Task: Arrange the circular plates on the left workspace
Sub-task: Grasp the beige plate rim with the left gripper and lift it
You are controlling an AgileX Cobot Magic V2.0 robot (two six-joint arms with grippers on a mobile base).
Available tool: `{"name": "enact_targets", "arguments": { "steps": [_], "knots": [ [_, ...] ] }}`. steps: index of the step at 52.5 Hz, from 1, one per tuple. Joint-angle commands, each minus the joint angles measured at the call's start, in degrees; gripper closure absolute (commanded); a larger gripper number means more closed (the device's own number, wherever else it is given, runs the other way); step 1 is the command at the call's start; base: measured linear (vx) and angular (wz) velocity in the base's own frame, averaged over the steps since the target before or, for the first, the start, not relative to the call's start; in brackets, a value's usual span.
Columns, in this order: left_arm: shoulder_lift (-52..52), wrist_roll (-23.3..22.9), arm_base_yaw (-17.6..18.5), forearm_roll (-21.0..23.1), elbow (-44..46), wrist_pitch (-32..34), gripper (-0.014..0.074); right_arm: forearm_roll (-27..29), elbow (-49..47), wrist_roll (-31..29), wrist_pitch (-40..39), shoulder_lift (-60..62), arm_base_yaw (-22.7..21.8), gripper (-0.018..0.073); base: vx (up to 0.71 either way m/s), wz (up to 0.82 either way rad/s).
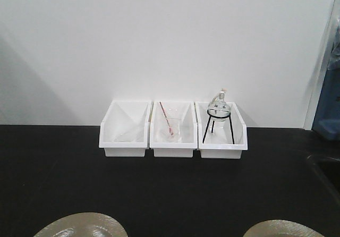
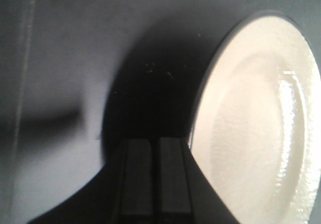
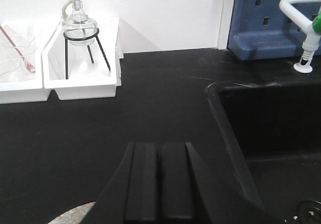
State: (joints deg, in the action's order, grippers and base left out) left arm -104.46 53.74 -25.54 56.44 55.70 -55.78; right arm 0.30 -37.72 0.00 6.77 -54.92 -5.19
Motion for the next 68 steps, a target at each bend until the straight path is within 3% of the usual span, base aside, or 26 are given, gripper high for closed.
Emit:
{"name": "enact_targets", "arguments": {
  "steps": [1,10,25,43,56,68],
  "knots": [
    [2.53,3.74,0.08,5.6,1.56,-3.39,0.043,-0.3,-2.16,-0.55,-4.75,0.63,0.08,0.0563,0.0,0.0],
    [2.53,4.98,0.19,6.12,1.56,-4.25,0.0304,-0.3,-2.16,-0.55,-4.75,0.63,0.08,0.0563,0.0,0.0],
    [2.53,-1.97,1.97,3.49,1.56,-3.47,0.0101,-0.3,-2.16,-0.55,-4.75,0.63,0.08,0.0563,0.0,0.0],
    [2.53,-1.88,7.65,3.08,1.56,-2.14,0.0094,-0.3,-2.16,-0.55,-4.75,0.63,0.08,0.0563,0.0,0.0],
    [1.85,-2.69,8.97,2.19,1.56,-3.13,0.0097,-0.3,-2.16,-0.55,-4.75,0.63,0.08,0.0563,0.0,0.0],
    [-2.01,-3.4,9.64,2.54,1.56,-6.52,0.0153,-0.3,-2.16,-0.55,-4.75,0.63,0.08,0.0563,0.0,0.0]
  ]
}}
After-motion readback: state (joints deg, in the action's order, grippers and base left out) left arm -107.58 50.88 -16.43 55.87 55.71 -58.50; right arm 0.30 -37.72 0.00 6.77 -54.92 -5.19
